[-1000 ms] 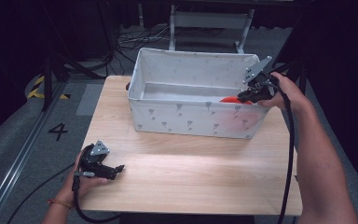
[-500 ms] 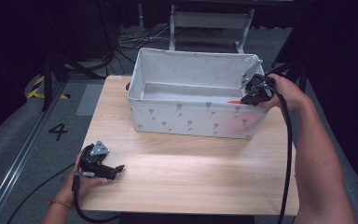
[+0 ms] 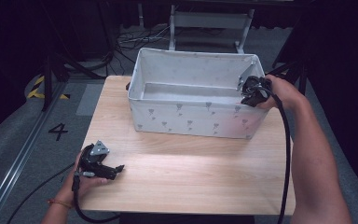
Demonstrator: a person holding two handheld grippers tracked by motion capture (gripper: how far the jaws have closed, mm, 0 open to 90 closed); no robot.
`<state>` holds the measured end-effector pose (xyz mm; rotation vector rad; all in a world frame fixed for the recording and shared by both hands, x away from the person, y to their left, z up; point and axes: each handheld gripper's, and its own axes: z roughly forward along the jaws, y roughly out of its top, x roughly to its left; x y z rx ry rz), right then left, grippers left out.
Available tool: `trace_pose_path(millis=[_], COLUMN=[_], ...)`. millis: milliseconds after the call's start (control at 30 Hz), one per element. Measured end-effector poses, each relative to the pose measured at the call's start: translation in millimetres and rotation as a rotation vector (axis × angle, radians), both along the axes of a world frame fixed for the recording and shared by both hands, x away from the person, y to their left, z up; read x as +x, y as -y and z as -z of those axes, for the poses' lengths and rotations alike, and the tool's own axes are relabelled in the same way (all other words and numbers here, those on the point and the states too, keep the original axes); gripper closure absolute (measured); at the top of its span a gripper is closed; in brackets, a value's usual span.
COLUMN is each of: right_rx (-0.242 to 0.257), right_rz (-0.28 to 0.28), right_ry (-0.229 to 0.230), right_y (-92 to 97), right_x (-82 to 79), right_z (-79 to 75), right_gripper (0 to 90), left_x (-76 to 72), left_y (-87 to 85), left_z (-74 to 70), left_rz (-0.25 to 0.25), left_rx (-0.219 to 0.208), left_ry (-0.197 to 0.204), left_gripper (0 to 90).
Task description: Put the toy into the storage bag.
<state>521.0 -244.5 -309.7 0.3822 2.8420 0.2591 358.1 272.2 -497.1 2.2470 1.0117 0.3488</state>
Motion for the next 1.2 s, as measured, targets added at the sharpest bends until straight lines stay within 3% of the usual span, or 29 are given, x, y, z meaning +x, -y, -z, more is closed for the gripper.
trace_pose_path(millis=[500, 700, 767, 900, 1000, 1033, 1133, 1200], right_rx=[0.05, 0.147, 0.177, 0.255, 0.326, 0.326, 0.424, 0.457], right_rz=[0.026, 0.064, 0.079, 0.149, 0.222, 0.222, 0.3, 0.334], right_ry=[0.042, 0.093, 0.109, 0.143, 0.197, 0.197, 0.242, 0.264], right_y=[3.9, 7.4, 8.7, 10.8, 13.3, 13.3, 18.1, 19.5], right_x=[-2.7, -4.6, -5.0, -5.9, -7.0, -7.0, -11.7, -15.2], right_z=[-5.5, -9.9, -11.1, -12.5, -14.2, -14.2, -15.7, -16.3], right_gripper=[72.5, 64.8, 57.3, 46.5, 37.6, 37.6, 29.1, 28.4], left_x=[-0.1, -0.1, -0.1, 0.1, 0.4, 0.4, 0.4, 0.4], left_y=[0.1, 0.1, 0.1, 0.0, -0.2, -0.2, -0.2, -0.2], left_z=[0.0, 0.0, 0.0, -0.1, -0.1, -0.1, 0.0, -0.1], left_rz=[-0.001, -0.002, -0.001, 0.0, 0.004, 0.004, 0.004, 0.005], left_rx=[-0.001, -0.001, -0.001, -0.001, -0.002, -0.002, -0.003, -0.002], left_ry=[0.001, 0.001, 0.001, -0.001, -0.003, -0.003, -0.003, -0.003], left_gripper=[1.2, 1.2, 1.2, 1.1, 1.1, 1.1, 1.1, 1.1])
